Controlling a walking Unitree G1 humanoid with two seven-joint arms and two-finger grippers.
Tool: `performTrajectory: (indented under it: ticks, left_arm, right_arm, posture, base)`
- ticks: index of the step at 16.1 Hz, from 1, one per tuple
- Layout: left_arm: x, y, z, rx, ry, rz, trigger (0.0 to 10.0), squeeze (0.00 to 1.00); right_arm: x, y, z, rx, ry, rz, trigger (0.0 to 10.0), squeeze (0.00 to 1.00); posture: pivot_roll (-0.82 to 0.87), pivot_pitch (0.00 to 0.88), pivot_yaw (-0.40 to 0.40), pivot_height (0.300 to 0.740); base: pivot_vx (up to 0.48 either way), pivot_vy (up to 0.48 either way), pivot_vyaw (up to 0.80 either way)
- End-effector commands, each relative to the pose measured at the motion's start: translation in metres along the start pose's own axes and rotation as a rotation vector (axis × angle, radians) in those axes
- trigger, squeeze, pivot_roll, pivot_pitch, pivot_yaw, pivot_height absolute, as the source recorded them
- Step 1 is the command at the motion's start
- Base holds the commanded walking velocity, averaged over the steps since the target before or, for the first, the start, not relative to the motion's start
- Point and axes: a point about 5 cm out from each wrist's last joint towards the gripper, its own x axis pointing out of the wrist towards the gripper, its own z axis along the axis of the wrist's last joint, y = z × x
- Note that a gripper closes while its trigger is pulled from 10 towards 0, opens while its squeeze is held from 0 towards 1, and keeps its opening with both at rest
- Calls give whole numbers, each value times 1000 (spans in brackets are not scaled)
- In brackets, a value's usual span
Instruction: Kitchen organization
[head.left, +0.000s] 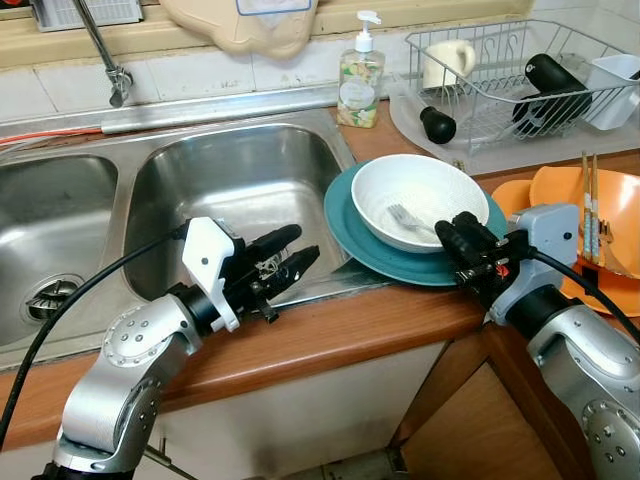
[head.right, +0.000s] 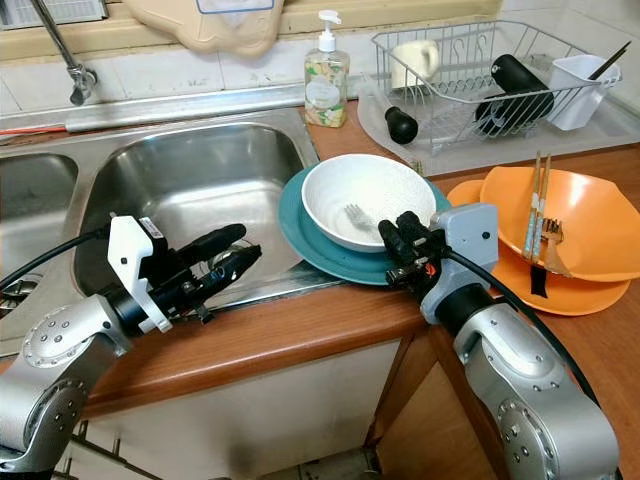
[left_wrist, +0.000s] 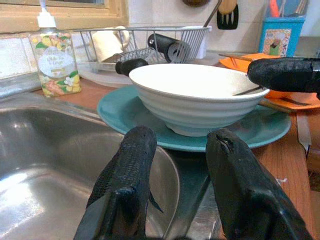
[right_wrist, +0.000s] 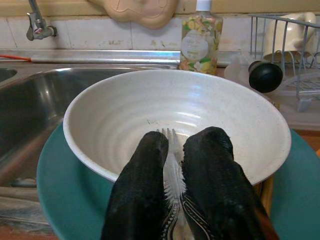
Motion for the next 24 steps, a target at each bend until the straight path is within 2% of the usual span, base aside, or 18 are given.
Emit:
performTrajectory:
  ticks: [1, 8, 10, 14, 16, 17, 18, 20, 24]
  left_arm:
    - [2, 0, 2, 12, -6, 0, 10000, 0]
    - [2, 1, 4, 29, -9, 6, 10000, 0]
    - [8, 2, 10, 103, -32, 4, 10000, 0]
    - [22, 1, 22, 206, -64, -37, 10000, 0]
    - [30, 2, 30, 300, -78, -44, 10000, 0]
    - [36, 5, 35, 417, -79, -41, 10000, 0]
    - [38, 5, 36, 439, -79, -39, 10000, 0]
    - [48, 3, 41, 583, -75, -78, 10000, 0]
    - [57, 2, 40, 674, -78, -95, 10000, 0]
  right_arm:
    - [2, -3, -2, -6, 14, -4, 0, 0]
    - [4, -3, 6, -13, -17, -4, 0, 0]
    - [4, -4, 23, -26, -79, 18, 0, 0]
    - [6, -1, 39, -17, -151, 60, 0, 0]
    - [8, 3, 47, -13, -180, 100, 0, 0]
    - [10, 8, 50, -16, -185, 145, 0, 0]
    - [10, 9, 51, -19, -184, 157, 0, 0]
    - [15, 18, 54, -21, -189, 211, 0, 0]
    - [19, 31, 57, -21, -190, 289, 0, 0]
  posture:
    - [-94, 0, 49, 740]
    - [-92, 0, 51, 740]
    - [-91, 0, 50, 740]
    - [-90, 0, 48, 740]
    - [-89, 0, 49, 740]
    - [-89, 0, 49, 740]
    - [-88, 0, 49, 740]
    - [-80, 0, 42, 740]
    - [-83, 0, 47, 740]
  base:
    - [0, 0, 0]
    - [0, 0, 0]
    - [0, 0, 0]
    - [0, 0, 0]
    - [0, 0, 0]
    - [0, 0, 0]
    - [0, 0, 0]
    - [0, 0, 0]
    - [0, 0, 0]
